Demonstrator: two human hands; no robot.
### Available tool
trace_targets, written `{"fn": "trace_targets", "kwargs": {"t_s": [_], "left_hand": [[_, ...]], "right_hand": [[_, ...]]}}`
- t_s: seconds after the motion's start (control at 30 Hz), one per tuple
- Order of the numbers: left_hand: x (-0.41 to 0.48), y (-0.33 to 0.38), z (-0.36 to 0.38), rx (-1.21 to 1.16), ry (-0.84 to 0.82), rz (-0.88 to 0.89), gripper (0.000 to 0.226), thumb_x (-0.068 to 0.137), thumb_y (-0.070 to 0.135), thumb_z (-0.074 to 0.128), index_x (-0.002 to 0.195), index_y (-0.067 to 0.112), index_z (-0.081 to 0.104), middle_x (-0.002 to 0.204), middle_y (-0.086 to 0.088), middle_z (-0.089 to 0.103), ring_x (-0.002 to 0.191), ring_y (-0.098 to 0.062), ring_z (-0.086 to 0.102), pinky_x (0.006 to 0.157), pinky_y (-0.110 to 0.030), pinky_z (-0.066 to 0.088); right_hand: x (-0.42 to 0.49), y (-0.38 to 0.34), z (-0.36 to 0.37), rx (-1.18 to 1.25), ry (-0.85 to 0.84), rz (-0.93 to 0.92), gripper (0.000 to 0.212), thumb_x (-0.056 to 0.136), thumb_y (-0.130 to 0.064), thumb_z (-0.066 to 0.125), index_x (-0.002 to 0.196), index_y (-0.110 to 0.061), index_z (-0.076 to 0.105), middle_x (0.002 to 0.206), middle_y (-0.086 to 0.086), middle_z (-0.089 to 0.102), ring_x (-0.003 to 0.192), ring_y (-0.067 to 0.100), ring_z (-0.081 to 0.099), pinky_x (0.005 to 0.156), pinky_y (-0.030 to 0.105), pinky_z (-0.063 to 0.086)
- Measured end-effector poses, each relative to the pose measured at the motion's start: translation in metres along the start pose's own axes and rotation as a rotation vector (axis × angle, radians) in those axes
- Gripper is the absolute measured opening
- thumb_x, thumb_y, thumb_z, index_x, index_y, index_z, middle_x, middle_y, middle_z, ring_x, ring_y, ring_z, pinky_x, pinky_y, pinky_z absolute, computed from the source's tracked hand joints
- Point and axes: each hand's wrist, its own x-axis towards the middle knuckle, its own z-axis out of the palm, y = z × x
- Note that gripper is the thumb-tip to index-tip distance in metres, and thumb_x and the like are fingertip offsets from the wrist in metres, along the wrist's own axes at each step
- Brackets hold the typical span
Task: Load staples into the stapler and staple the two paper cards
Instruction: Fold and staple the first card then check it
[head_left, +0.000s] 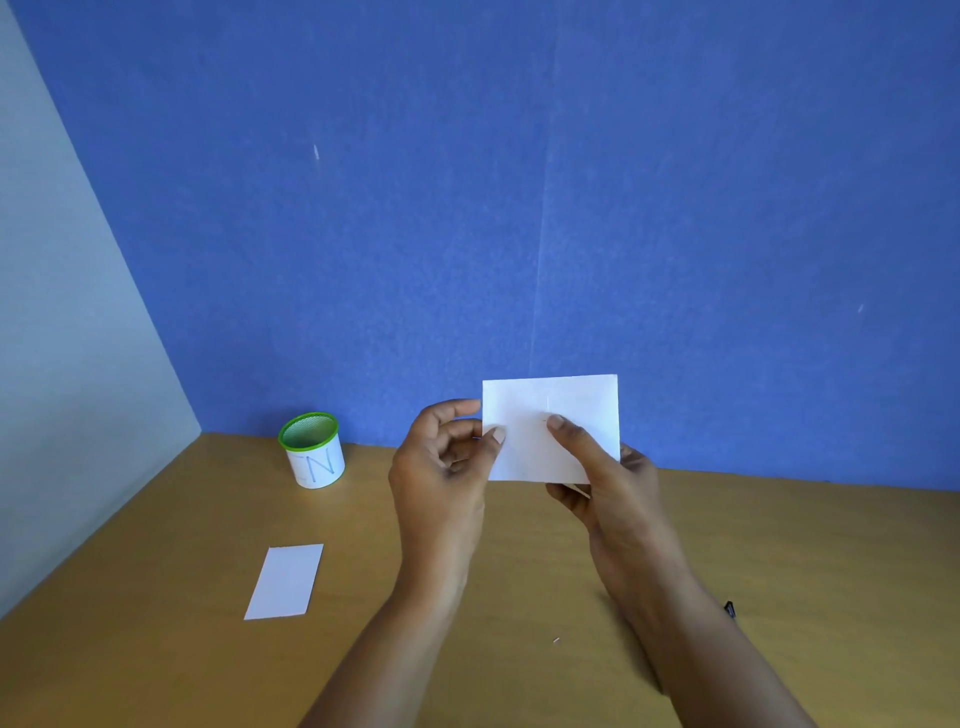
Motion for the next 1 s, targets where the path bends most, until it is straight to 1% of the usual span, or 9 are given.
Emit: {"fn": "trace_targets", "kwargs": {"t_s": [0.17,0.33,0.47,0.6,0.7,0.8,0.83,0.9,1.0], "left_hand": [[0.000,-0.001,0.000,0.013,-0.003,0.011,0.026,0.079,0.004,0.070,0.086,0.027,0.061,0.069,0.009,0.069,0.063,-0.002,0.060,0.065,-0.011,0.047],[0.000,-0.003,0.000,0.018,0.007,0.018,0.024,0.080,0.004,0.070,0.085,0.026,0.061,0.068,0.010,0.067,0.060,0.002,0.058,0.063,-0.008,0.045],[0.001,-0.004,-0.001,0.048,0.018,0.035,0.024,0.081,0.005,0.069,0.085,0.027,0.060,0.074,0.009,0.066,0.062,0.003,0.058,0.063,-0.007,0.045],[0.000,-0.006,-0.001,0.163,0.042,0.069,0.025,0.079,0.009,0.071,0.084,0.032,0.059,0.093,0.012,0.062,0.084,-0.001,0.060,0.062,-0.006,0.044],[-0.001,-0.009,-0.002,0.315,-0.002,0.123,0.026,0.079,0.015,0.071,0.086,0.038,0.062,0.101,0.019,0.052,0.102,0.002,0.052,0.071,-0.004,0.040],[-0.003,-0.010,0.000,0.337,-0.112,0.113,0.020,0.082,0.021,0.069,0.097,0.034,0.066,0.109,0.023,0.053,0.108,0.010,0.049,0.078,0.002,0.035],[-0.004,-0.009,0.001,0.310,-0.148,0.087,0.018,0.084,0.027,0.067,0.100,0.033,0.066,0.112,0.022,0.057,0.109,0.012,0.050,0.081,0.001,0.036],[-0.008,-0.006,0.005,0.169,-0.237,-0.003,0.026,0.083,0.043,0.060,0.105,0.031,0.065,0.113,0.014,0.066,0.111,0.008,0.055,0.089,-0.008,0.042],[-0.013,-0.003,0.008,0.043,-0.333,-0.043,0.041,0.080,0.056,0.045,0.105,0.032,0.065,0.103,0.010,0.071,0.104,-0.006,0.064,0.092,-0.027,0.050]], "right_hand": [[0.001,0.001,0.000,-0.008,0.013,0.000,0.005,0.078,-0.018,0.070,0.079,-0.014,0.068,0.072,-0.006,0.072,0.068,0.006,0.068,0.065,0.024,0.050],[0.002,0.003,0.001,-0.007,0.028,-0.006,0.004,0.083,-0.016,0.065,0.080,-0.014,0.066,0.074,-0.004,0.070,0.062,0.003,0.065,0.057,0.020,0.049],[0.003,0.005,0.001,0.002,0.032,-0.004,0.007,0.085,-0.014,0.061,0.079,-0.014,0.065,0.074,-0.002,0.066,0.066,0.009,0.063,0.059,0.022,0.048],[0.003,0.005,0.000,-0.001,0.024,-0.034,0.013,0.086,-0.013,0.059,0.076,-0.014,0.066,0.068,-0.005,0.067,0.064,0.007,0.063,0.059,0.021,0.049],[0.002,0.007,0.001,-0.064,0.035,-0.113,0.016,0.087,-0.013,0.059,0.073,-0.016,0.067,0.062,-0.009,0.069,0.058,0.002,0.064,0.053,0.016,0.049],[0.002,0.012,0.003,-0.221,0.055,-0.238,0.022,0.088,-0.014,0.059,0.067,-0.019,0.066,0.063,0.001,0.070,0.056,0.010,0.062,0.058,0.021,0.048],[0.001,0.014,0.003,-0.292,0.057,-0.286,0.024,0.088,-0.015,0.060,0.065,-0.020,0.065,0.065,0.006,0.069,0.056,0.014,0.059,0.061,0.025,0.046],[0.000,0.017,0.005,-0.427,0.043,-0.374,0.024,0.087,-0.018,0.061,0.065,-0.025,0.064,0.061,-0.001,0.066,0.056,0.004,0.055,0.059,0.019,0.043],[-0.001,0.020,0.006,-0.530,-0.020,-0.441,0.008,0.086,-0.020,0.063,0.081,-0.025,0.067,0.083,-0.010,0.068,0.072,-0.006,0.059,0.055,0.008,0.042]]}}
